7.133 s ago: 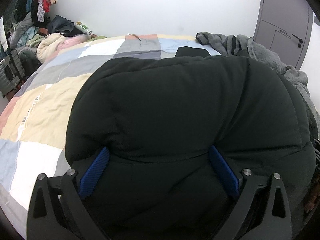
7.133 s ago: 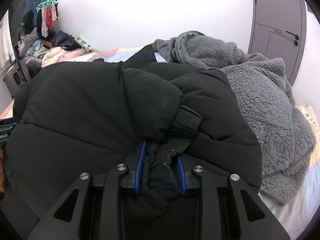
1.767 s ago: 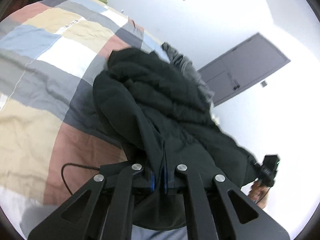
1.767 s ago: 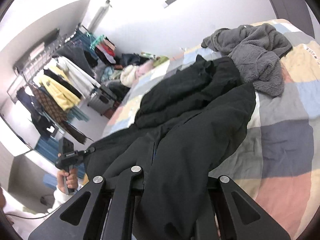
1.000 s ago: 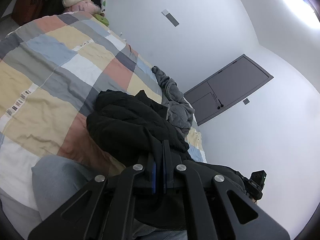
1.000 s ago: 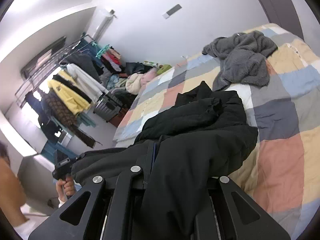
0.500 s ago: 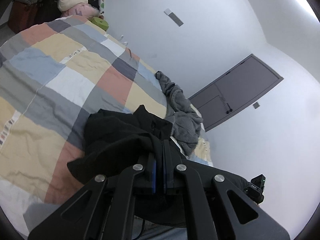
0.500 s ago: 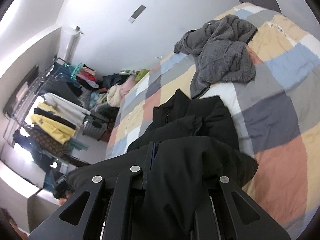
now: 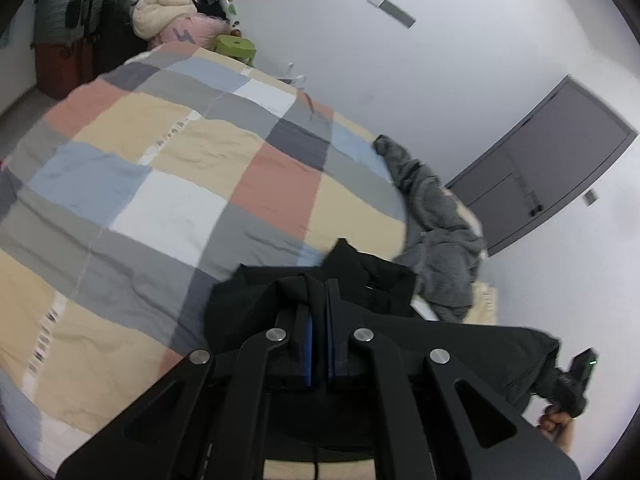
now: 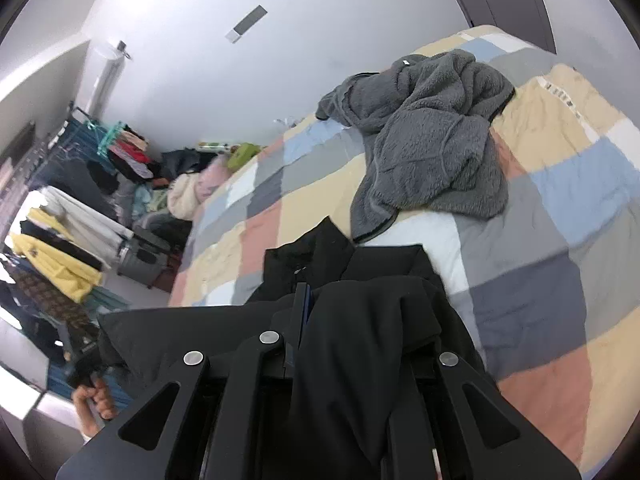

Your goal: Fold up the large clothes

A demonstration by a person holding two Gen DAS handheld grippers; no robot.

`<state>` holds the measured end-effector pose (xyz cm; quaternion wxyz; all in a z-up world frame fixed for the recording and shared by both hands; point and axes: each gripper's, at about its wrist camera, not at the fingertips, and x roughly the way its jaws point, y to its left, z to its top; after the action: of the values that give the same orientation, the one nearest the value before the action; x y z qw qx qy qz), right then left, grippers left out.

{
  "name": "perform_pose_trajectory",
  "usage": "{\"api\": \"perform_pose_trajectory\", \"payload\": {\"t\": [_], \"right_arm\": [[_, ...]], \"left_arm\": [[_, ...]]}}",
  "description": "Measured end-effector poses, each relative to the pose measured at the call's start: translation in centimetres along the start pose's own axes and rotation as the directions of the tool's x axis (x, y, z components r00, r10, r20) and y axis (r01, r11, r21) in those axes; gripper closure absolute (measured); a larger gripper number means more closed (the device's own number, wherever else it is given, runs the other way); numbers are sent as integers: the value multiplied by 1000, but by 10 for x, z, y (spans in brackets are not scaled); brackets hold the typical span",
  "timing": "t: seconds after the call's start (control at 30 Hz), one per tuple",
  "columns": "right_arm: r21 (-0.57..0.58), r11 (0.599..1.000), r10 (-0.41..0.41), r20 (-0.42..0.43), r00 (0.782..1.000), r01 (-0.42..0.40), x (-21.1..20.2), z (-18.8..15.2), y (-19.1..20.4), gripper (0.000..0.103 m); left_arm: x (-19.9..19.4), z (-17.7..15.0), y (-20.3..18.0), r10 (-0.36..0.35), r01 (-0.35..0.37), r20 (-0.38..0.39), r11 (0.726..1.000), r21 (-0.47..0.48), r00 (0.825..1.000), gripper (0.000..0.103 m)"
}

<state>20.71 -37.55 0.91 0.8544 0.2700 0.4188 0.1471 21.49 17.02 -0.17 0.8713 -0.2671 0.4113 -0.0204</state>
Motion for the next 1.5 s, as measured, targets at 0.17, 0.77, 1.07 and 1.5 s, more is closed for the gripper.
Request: {"api": "perform_pose_trajectory", "payload": {"t": [0.17, 0.77, 1.07, 1.5], "right_arm": [[-27, 997, -68, -10, 998, 67, 29, 20, -1, 96], [23, 964, -259, -137, 956, 264, 197, 64, -50, 96], [184, 978, -53, -227, 972, 96, 168, 66, -69, 72], [16, 999, -43, -181, 983, 47, 47, 55, -4, 44]], "left_arm": [[32, 19, -12, 82, -81, -26, 996, 31, 996, 98], [220, 41, -24, 420, -394, -109, 897, 201, 901, 97], [191, 53, -8, 241, -225, -252, 970, 94, 937, 89], [51, 36, -56, 165, -154, -13, 943, 294, 986, 29]]}}
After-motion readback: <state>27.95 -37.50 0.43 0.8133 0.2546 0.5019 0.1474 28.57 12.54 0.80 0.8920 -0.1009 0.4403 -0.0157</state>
